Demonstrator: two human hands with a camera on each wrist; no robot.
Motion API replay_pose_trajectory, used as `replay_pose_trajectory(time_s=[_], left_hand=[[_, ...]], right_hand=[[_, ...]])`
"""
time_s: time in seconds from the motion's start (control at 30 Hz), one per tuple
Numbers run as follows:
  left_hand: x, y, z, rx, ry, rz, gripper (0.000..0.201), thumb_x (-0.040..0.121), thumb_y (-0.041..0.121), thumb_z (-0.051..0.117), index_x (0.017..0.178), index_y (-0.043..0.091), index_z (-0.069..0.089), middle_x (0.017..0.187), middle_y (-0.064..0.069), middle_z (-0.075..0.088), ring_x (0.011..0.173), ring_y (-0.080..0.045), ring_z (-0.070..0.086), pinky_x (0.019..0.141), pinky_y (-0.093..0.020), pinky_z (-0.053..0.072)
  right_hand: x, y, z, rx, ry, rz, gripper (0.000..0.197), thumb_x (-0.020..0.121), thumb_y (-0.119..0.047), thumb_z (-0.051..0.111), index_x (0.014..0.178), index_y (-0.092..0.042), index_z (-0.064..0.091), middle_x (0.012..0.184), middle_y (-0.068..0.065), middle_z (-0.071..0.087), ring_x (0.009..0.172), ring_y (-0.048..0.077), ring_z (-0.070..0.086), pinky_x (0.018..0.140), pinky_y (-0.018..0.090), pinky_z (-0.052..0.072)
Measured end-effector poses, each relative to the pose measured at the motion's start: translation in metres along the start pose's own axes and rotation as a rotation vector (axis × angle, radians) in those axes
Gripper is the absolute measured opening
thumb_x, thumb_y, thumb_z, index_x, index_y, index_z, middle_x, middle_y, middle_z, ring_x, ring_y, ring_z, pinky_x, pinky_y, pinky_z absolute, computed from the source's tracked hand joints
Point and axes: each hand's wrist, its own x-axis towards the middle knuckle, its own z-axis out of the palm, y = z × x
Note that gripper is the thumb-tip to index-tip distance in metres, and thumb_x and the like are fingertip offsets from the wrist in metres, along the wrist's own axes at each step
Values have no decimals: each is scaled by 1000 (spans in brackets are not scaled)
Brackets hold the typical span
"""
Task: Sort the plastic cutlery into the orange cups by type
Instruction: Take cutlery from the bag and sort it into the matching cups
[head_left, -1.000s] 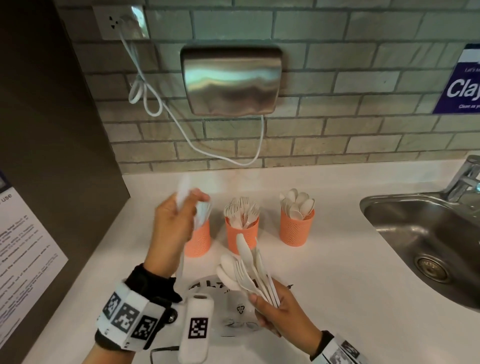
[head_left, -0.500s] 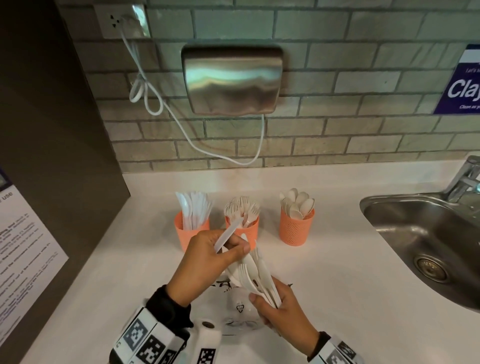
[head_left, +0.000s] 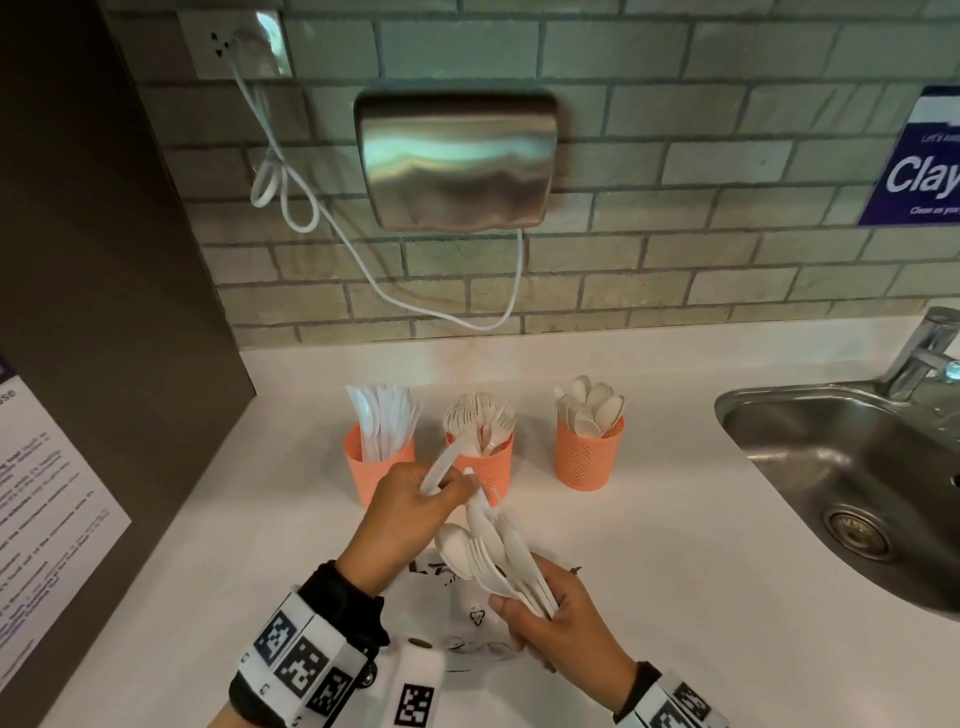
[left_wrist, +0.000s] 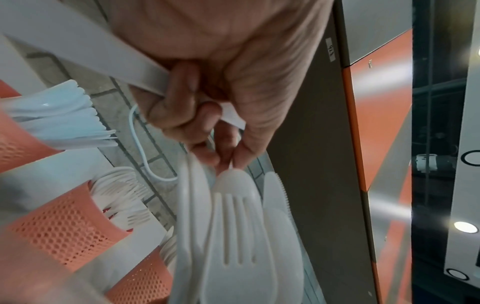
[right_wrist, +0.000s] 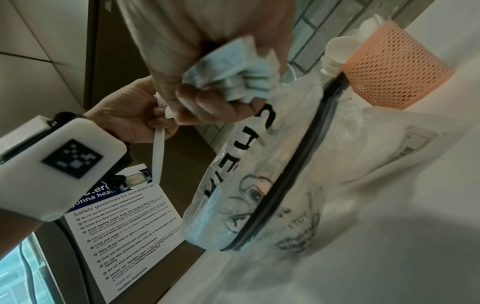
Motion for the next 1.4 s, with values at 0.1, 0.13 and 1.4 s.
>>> replay_pose_trajectory(time_s=[0.1, 0.13, 1.4], left_hand=[[0, 6, 1, -112, 190, 77, 28, 89, 12, 58, 62, 10, 64, 47, 16, 55, 48, 3, 47, 53, -9, 36], [0, 7, 1, -142, 213, 90, 24, 89, 12, 57, 69, 5, 67, 49, 20, 57, 49, 4, 50, 53, -7, 37], [-11, 5, 24, -150, 369, 222, 14, 89, 8, 57, 82, 20, 55, 63, 14, 59, 58, 7, 54, 58, -6, 41]], right_hand=[[0, 0, -1, -5, -9, -22, 16, 88, 0, 57, 99, -11, 59, 47, -15, 55, 37, 3, 45, 40, 11, 36], [0, 0, -1, -10, -8, -30, 16, 88, -1, 57, 98, -12, 59, 47, -16, 54, 38, 3, 46, 41, 11, 37], [22, 18, -13, -771, 286, -181, 31, 81, -39, 41, 99, -18, 52, 63, -6, 50, 51, 12, 44, 45, 16, 25]])
